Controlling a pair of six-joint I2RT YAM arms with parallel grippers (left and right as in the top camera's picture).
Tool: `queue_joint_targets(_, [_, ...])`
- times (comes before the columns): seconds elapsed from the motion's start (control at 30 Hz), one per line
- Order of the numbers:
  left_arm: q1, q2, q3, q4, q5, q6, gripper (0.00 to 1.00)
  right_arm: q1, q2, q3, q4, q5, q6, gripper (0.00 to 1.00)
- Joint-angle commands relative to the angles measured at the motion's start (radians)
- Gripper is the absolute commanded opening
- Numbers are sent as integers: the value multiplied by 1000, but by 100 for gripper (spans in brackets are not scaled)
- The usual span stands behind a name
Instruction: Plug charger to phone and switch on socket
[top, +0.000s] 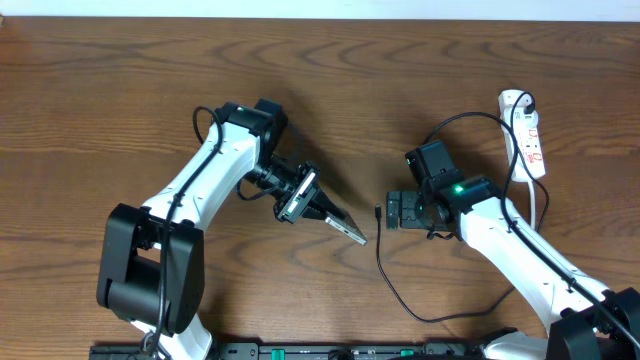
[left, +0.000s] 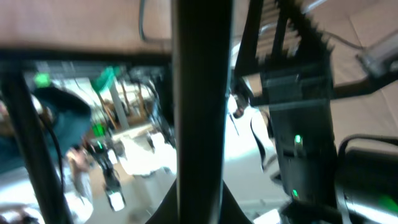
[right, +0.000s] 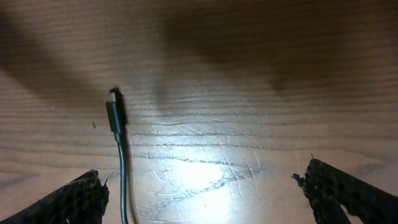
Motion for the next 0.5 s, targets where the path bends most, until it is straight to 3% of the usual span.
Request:
queue_joint_targets(0.0, [1,-20,30,-60,174,-8,7,-3,0,4,-1,22,14,99])
queue_joint_targets(0.47, [1,-20,30,-186,212,66,7,-3,1,4,-1,22,14,99])
